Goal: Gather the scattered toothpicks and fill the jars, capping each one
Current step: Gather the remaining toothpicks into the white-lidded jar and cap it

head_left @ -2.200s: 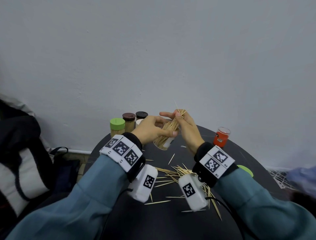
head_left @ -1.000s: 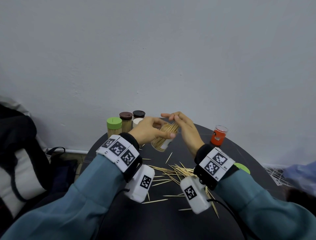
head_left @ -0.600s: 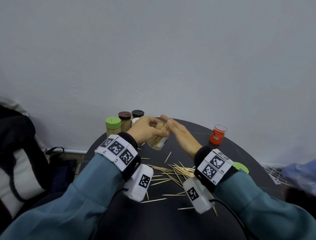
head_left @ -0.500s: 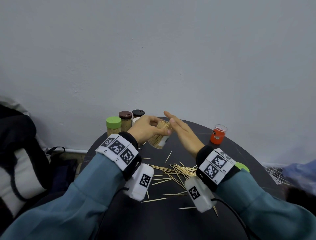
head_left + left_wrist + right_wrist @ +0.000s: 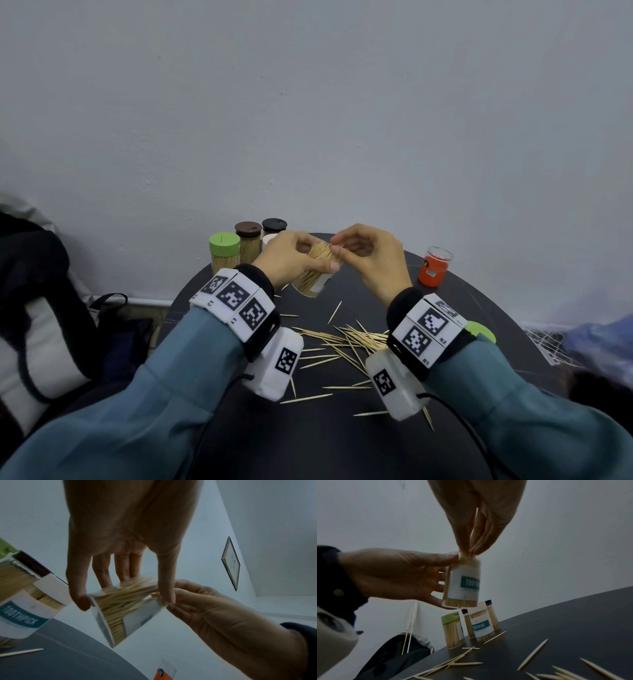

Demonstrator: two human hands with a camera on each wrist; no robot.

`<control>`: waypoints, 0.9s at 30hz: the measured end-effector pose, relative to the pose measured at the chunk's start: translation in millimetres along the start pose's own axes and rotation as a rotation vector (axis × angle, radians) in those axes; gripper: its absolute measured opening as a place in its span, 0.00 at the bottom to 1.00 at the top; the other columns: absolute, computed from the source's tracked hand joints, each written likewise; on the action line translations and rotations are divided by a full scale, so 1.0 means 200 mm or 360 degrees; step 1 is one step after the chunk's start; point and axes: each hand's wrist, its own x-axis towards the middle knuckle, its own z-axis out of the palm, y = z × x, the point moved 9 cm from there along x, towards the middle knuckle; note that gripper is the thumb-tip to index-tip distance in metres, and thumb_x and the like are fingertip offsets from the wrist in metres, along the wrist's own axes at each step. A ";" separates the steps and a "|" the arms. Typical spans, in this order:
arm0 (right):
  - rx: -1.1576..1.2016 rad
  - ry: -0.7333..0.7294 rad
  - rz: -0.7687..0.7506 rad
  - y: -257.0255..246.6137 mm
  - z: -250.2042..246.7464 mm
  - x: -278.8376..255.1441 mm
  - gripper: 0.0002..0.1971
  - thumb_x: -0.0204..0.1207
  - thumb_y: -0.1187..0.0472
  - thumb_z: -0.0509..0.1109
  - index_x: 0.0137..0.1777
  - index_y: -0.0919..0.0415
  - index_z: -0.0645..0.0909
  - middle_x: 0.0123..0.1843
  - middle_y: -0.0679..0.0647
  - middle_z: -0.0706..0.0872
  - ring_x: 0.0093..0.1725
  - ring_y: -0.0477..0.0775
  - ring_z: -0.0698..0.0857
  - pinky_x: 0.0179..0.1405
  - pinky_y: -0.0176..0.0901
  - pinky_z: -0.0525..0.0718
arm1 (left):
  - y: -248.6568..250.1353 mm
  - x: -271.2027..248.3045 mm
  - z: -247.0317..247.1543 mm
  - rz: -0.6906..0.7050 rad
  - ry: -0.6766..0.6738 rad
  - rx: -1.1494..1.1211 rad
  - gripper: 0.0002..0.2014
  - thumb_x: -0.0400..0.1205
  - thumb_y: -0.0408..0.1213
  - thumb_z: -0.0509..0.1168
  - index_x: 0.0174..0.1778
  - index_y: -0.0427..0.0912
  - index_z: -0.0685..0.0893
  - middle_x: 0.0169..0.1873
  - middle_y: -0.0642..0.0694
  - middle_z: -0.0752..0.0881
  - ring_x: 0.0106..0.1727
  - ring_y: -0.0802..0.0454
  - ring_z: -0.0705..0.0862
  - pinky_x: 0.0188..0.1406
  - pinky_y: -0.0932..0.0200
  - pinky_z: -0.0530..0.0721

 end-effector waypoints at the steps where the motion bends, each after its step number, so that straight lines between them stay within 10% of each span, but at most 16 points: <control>1: 0.0004 0.0015 0.0005 0.00 -0.01 0.00 0.02 0.69 0.70 0.76 0.41 0.65 0.86 0.35 0.46 0.85 0.33 0.32 0.83 0.37 0.22 0.80 | 0.00 0.00 0.01 0.0004 -0.0014 -0.0010 0.18 0.69 0.36 0.78 0.53 0.40 0.85 0.39 0.52 0.83 0.46 0.61 0.79 0.38 0.66 0.76; 17: -0.0224 -0.0116 -0.0007 -0.02 0.02 0.01 0.04 0.71 0.63 0.75 0.44 0.60 0.89 0.36 0.47 0.87 0.36 0.28 0.80 0.36 0.18 0.73 | -0.02 0.03 0.02 0.0008 -0.0056 0.0079 0.17 0.67 0.38 0.79 0.51 0.45 0.85 0.46 0.49 0.85 0.55 0.53 0.81 0.53 0.59 0.76; 23: -0.0283 -0.0029 0.0023 -0.01 -0.03 0.03 0.03 0.71 0.62 0.75 0.41 0.61 0.88 0.35 0.46 0.85 0.32 0.33 0.81 0.36 0.20 0.76 | -0.03 0.03 0.01 0.0003 -0.0044 0.0054 0.20 0.68 0.38 0.79 0.55 0.42 0.85 0.47 0.49 0.84 0.54 0.56 0.79 0.43 0.62 0.74; 27: -0.0277 -0.0123 0.0104 0.04 0.00 0.02 0.02 0.71 0.64 0.76 0.41 0.62 0.88 0.36 0.51 0.87 0.33 0.37 0.80 0.35 0.21 0.77 | -0.04 0.05 0.02 0.0005 -0.0052 0.0121 0.21 0.66 0.41 0.80 0.53 0.44 0.86 0.50 0.48 0.87 0.59 0.53 0.81 0.59 0.54 0.79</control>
